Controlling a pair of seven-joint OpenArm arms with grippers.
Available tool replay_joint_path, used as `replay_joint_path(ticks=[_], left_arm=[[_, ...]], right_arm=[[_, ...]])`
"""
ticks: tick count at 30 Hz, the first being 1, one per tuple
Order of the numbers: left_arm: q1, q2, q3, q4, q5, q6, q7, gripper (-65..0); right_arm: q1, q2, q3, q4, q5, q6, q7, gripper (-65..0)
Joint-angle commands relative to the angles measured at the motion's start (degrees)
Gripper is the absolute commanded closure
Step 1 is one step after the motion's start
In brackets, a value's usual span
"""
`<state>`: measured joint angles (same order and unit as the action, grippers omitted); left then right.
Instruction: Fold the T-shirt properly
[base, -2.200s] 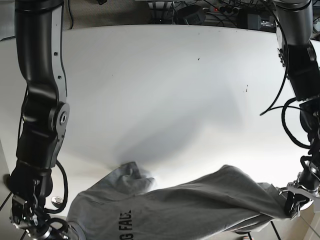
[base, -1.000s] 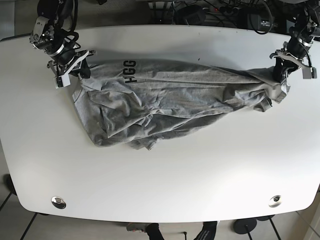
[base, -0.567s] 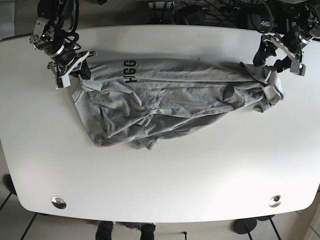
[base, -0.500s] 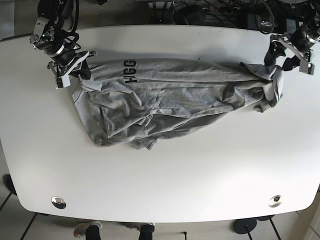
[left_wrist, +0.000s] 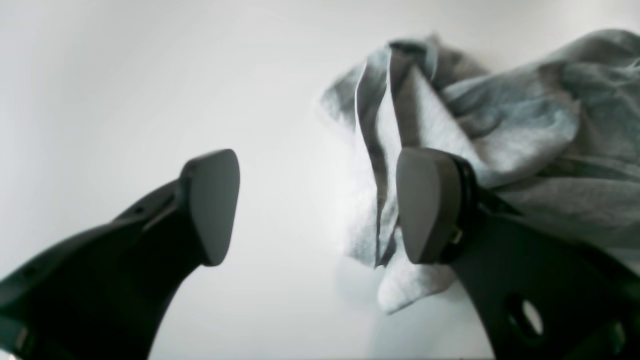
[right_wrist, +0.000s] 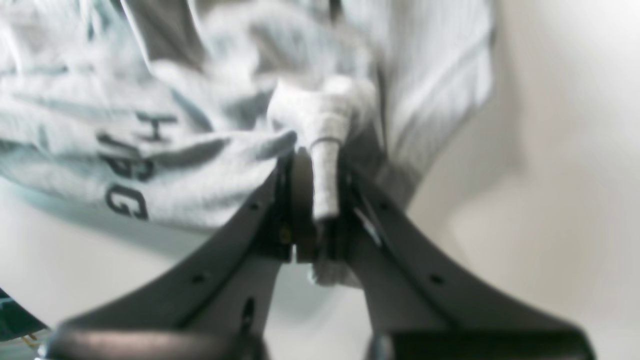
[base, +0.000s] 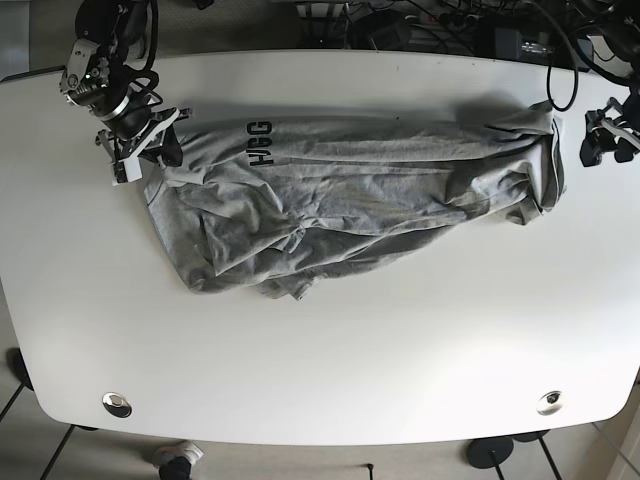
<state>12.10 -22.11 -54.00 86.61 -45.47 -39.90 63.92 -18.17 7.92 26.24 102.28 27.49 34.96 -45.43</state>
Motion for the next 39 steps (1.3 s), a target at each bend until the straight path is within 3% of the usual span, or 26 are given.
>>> replay_joint_path(ticks=[1,5,10,14,16,19,20,24,33,39], left_arm=[[-2.6,-1.1,2.2,-2.7,0.0,-0.1,-1.2,-46.5],[-8.7,1.1,7.5,-9.5,7.9,-0.1,-2.0,-45.8],[-12.0,5.1,12.9,-9.9,16.5,-0.1,-4.7,-45.8],[-12.5,5.7,16.1,-9.7,18.3,-0.1,-5.4,-44.9],[-12.6,5.8,16.2,-9.7,20.0,-0.1,-5.4,-33.9],[-12.6,5.8,16.2,-9.6,21.6,-0.1,-5.9,-5.4],[-12.5,5.8,16.0,-9.5,21.3,-0.1,-6.3,-1.0],[-12.1,5.9,11.9,-0.9,21.3,-0.1,-6.5,-1.1],[-12.1,7.0,4.6,19.6,21.3,-0.1,2.2,-1.1],[-12.2,7.0,3.6,21.6,21.3,-0.1,5.0,-1.0]], right_arm=[[0.4,0.6,0.2,1.0,1.2,0.34,1.1,-1.9],[1.3,0.6,0.2,1.0,1.2,0.34,0.9,-1.9],[1.3,0.7,0.2,1.0,1.2,0.34,0.9,-1.9],[1.1,0.8,0.2,1.0,1.2,0.34,0.9,-1.9],[1.1,0.9,0.2,1.0,1.2,0.34,0.9,-1.9],[1.1,0.9,0.3,1.0,1.2,0.34,0.9,-1.9],[1.1,0.9,0.3,1.0,1.2,0.34,0.9,-1.9],[1.3,0.9,0.3,1.0,1.1,0.34,0.9,-1.9],[1.5,1.0,0.3,1.0,1.1,0.34,0.9,-1.9],[1.0,1.0,0.4,1.4,1.2,0.34,0.9,-1.9]])
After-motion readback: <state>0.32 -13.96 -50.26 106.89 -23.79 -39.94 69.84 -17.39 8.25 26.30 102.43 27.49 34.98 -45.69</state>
